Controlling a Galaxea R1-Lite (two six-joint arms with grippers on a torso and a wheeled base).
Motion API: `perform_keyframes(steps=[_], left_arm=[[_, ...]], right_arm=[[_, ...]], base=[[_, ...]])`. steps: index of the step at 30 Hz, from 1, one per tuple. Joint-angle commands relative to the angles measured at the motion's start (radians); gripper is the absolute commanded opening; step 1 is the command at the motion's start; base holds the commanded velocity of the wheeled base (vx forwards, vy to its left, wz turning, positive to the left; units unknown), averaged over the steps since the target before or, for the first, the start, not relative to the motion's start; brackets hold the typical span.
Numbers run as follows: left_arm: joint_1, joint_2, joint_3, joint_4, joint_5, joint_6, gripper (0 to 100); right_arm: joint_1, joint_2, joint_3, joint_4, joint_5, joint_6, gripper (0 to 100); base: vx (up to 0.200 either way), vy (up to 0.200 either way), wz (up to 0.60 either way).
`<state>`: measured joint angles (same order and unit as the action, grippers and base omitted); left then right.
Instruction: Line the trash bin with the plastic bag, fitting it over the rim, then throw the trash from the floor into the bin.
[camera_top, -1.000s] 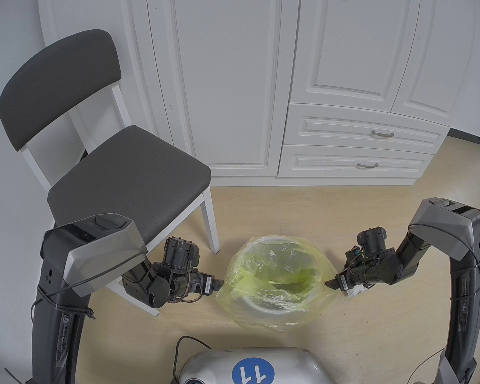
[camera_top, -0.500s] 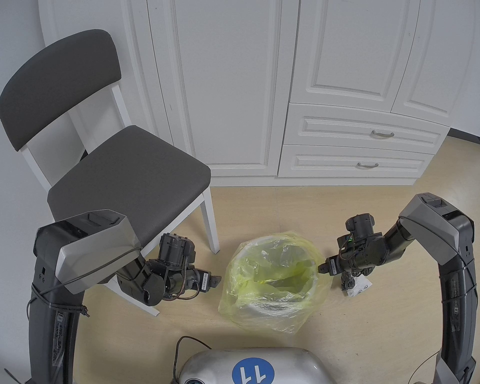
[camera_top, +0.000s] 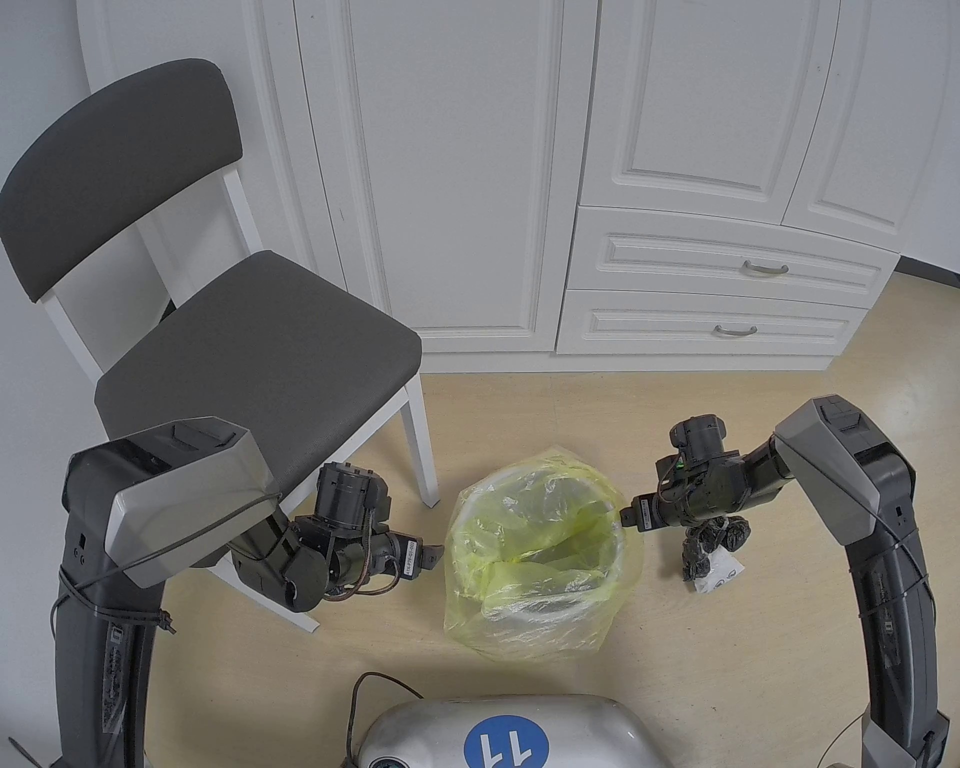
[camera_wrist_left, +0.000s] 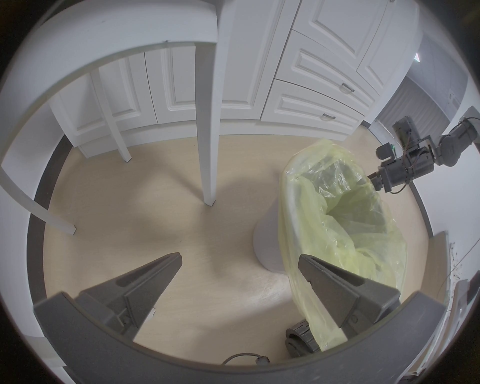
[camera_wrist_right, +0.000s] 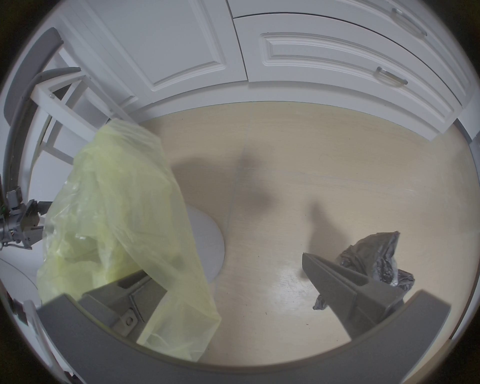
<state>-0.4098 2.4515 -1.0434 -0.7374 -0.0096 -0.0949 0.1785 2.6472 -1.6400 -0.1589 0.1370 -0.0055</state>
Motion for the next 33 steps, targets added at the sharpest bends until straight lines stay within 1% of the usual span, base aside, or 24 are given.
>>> perform_keyframes(steps=[1,3,7,10,15,17,19,21,23,24,25,27,28,30,33], left_arm=[[-0.001,-0.003,0.008,-0.014,0.000,0.000,100],[-0.003,-0.005,0.011,-0.019,0.000,0.001,100],[-0.004,-0.008,0.013,-0.019,0.000,0.000,100],[-0.004,-0.011,0.019,-0.019,0.000,0.000,100],[-0.012,-0.011,0.023,-0.019,0.000,-0.003,100],[-0.021,-0.022,0.043,-0.039,0.005,-0.003,100],[-0.029,-0.040,0.083,-0.111,0.010,-0.005,100],[-0.037,-0.055,0.091,-0.143,0.017,0.004,100],[-0.041,-0.081,0.083,-0.134,0.016,0.007,100],[-0.047,-0.108,0.075,-0.112,0.017,0.007,100],[-0.050,-0.112,0.072,-0.106,0.016,0.009,100],[-0.067,-0.143,0.045,-0.039,0.019,0.009,100],[-0.067,-0.143,0.045,-0.039,0.019,0.009,100],[-0.080,-0.160,-0.004,0.016,0.019,0.009,100],[-0.104,-0.157,-0.075,0.082,0.020,0.009,100]], right_arm=[[0.006,0.069,-0.055,0.001,-0.014,0.027,100],[0.010,0.086,-0.070,-0.001,-0.027,0.041,100],[0.021,0.123,-0.095,-0.033,-0.077,0.068,100],[0.022,0.128,-0.092,-0.060,-0.079,0.078,100],[0.022,0.125,-0.087,-0.060,-0.082,0.081,100],[0.022,0.108,-0.061,-0.062,-0.082,0.084,100],[0.021,0.059,-0.006,-0.063,-0.079,0.079,100],[0.012,0.010,0.045,-0.062,-0.070,0.065,100],[0.004,-0.033,0.083,-0.059,-0.070,0.039,100],[-0.007,-0.072,0.120,-0.057,-0.066,-0.005,100],[-0.008,-0.079,0.127,-0.057,-0.065,-0.016,100],[-0.022,-0.139,0.212,-0.062,-0.030,-0.099,100],[-0.022,-0.139,0.212,-0.062,-0.030,-0.099,100],[-0.028,-0.181,0.279,-0.062,0.009,-0.146,100],[-0.028,-0.197,0.328,-0.062,0.030,-0.188,100]], base=[[0.000,0.000,0.00],[0.000,0.000,0.00],[0.000,0.000,0.00],[0.000,0.000,0.00],[0.000,0.000,0.00],[0.000,0.000,0.00],[0.000,0.000,0.00],[0.000,0.000,0.00],[0.000,0.000,0.00],[0.000,0.000,0.00],[0.000,0.000,0.00],[0.000,0.000,0.00],[0.000,0.000,0.00],[0.000,0.000,0.00],[0.000,0.000,0.00]])
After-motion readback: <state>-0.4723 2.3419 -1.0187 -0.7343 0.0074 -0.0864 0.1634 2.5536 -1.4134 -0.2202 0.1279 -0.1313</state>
